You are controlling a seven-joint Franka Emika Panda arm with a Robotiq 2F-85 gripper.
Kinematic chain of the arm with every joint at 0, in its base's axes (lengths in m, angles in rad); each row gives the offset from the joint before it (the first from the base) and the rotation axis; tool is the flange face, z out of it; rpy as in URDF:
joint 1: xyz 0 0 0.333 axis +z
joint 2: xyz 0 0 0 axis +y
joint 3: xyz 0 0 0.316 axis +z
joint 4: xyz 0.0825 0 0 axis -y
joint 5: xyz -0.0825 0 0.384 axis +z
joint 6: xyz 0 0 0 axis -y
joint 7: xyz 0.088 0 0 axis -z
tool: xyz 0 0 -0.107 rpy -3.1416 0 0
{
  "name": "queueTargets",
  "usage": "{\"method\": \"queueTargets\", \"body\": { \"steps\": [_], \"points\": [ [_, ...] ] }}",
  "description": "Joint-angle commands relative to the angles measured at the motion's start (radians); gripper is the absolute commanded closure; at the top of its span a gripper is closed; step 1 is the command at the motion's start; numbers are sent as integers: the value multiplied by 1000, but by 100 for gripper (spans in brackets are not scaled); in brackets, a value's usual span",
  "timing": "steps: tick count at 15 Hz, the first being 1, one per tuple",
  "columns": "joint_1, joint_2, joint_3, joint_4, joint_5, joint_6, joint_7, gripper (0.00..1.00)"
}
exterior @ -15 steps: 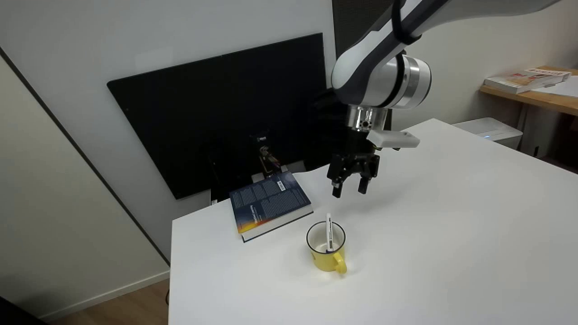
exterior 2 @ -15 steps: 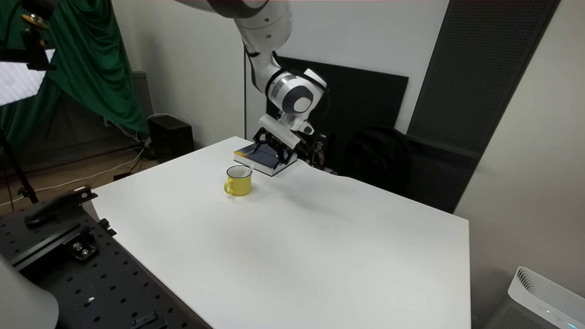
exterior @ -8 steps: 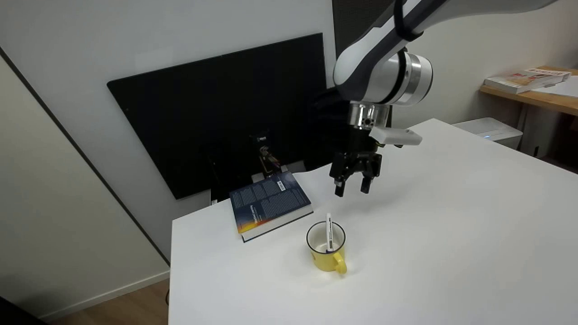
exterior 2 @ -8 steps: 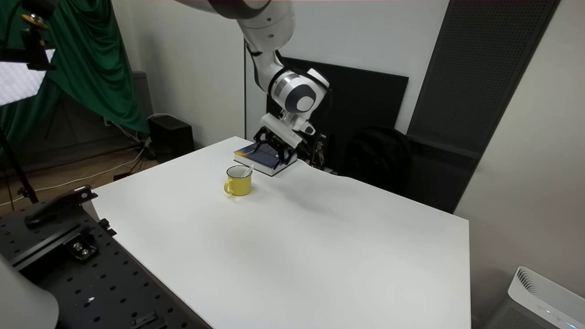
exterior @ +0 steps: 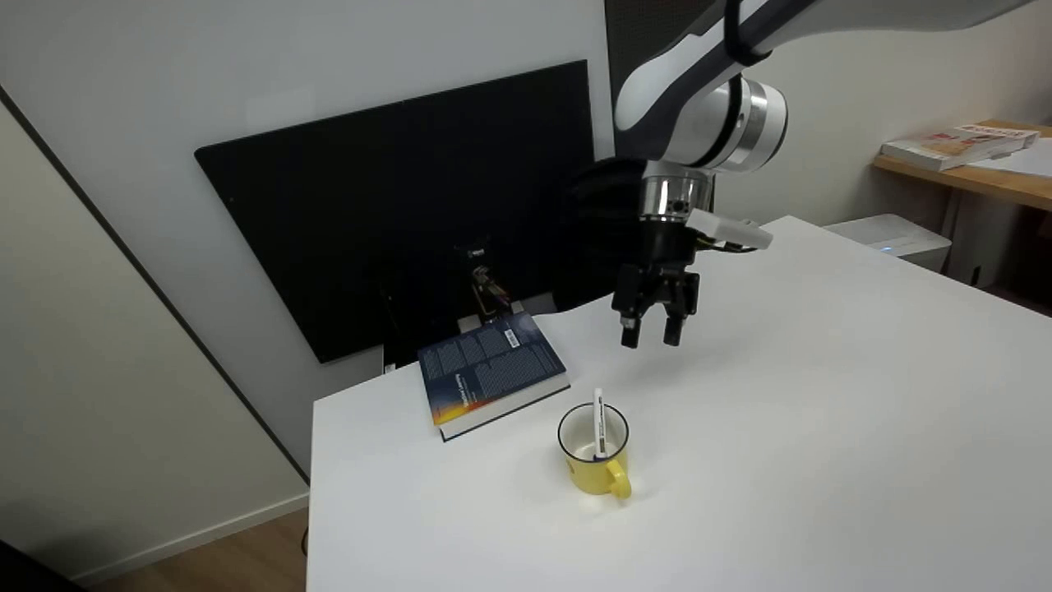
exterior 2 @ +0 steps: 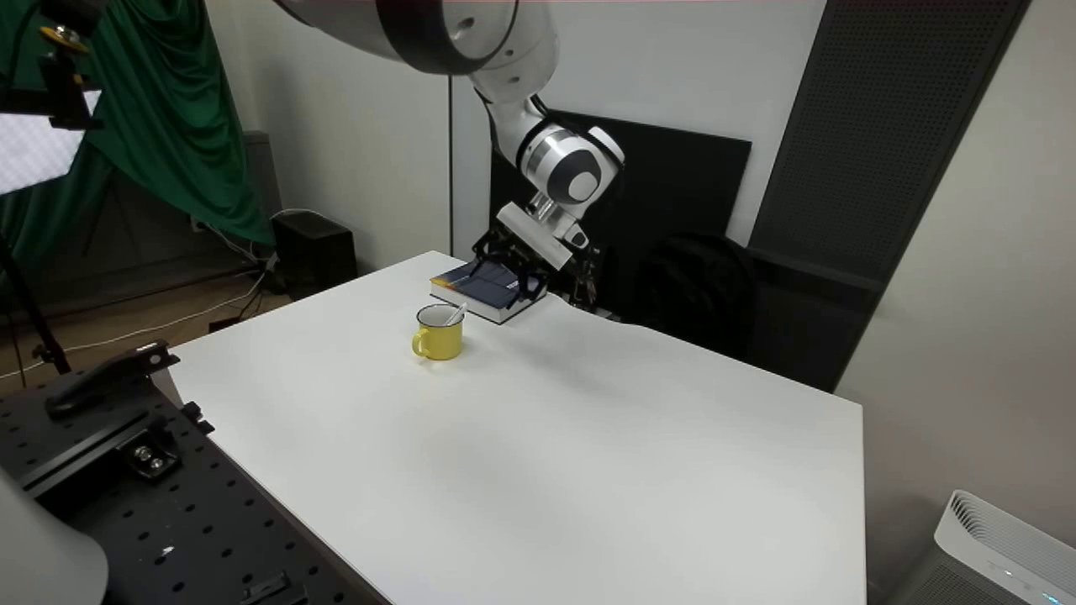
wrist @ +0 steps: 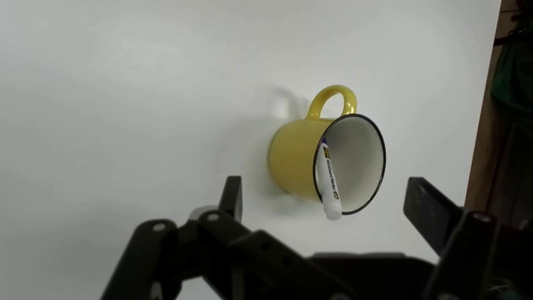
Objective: Put the marker in the cup on the table
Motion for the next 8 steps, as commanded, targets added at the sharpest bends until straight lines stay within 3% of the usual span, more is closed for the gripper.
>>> {"method": "queueTargets", "body": {
  "steps": [1, 7, 8],
  "points": [
    [11, 146, 10, 235, -14, -144, -26, 0],
    [53, 294, 5, 441, -25, -188, -105, 0],
    [38, 195, 11, 276, -24, -122, -131, 0]
  ]
}}
